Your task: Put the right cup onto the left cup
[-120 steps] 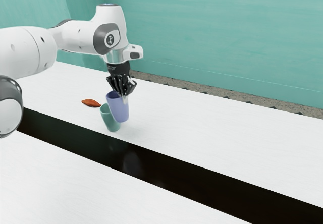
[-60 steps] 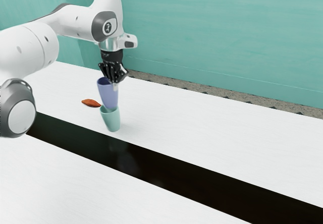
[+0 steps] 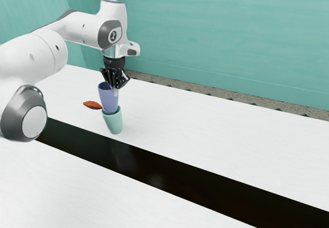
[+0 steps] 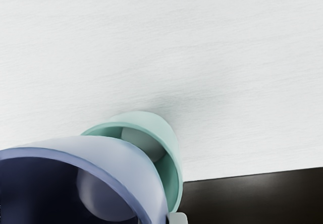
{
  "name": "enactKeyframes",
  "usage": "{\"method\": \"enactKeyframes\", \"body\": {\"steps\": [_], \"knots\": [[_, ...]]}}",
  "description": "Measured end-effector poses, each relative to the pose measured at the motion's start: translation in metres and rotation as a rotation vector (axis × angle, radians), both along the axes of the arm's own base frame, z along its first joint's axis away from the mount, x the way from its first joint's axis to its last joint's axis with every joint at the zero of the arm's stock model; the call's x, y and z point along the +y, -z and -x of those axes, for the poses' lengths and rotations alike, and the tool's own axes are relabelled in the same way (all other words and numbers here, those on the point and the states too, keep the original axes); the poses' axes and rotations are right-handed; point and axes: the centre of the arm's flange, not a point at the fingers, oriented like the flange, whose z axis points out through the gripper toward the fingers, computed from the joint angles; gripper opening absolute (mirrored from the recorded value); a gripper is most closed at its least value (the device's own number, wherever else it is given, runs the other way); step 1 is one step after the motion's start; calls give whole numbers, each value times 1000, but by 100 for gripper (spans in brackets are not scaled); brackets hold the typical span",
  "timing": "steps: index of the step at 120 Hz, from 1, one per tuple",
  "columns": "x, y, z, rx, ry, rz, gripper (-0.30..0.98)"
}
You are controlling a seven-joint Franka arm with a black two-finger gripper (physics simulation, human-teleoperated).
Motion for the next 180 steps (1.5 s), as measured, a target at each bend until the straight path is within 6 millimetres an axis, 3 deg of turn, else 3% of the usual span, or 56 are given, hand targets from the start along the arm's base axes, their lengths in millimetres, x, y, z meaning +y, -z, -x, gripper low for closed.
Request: {"method": "enactKeyframes", "body": {"steps": [40,71,101,116,149,180], "knots": [[-1,8,-4,-9,11,10,-9],[1,3,0,-8,-11,33,39],[-6,-35,11,-38,-16,45,59],[-12,-53,31,-36,-17,68,63],[-35,-87,104,-18,-3,114,67],[-62,-114,139,-32,23,131,68]]}}
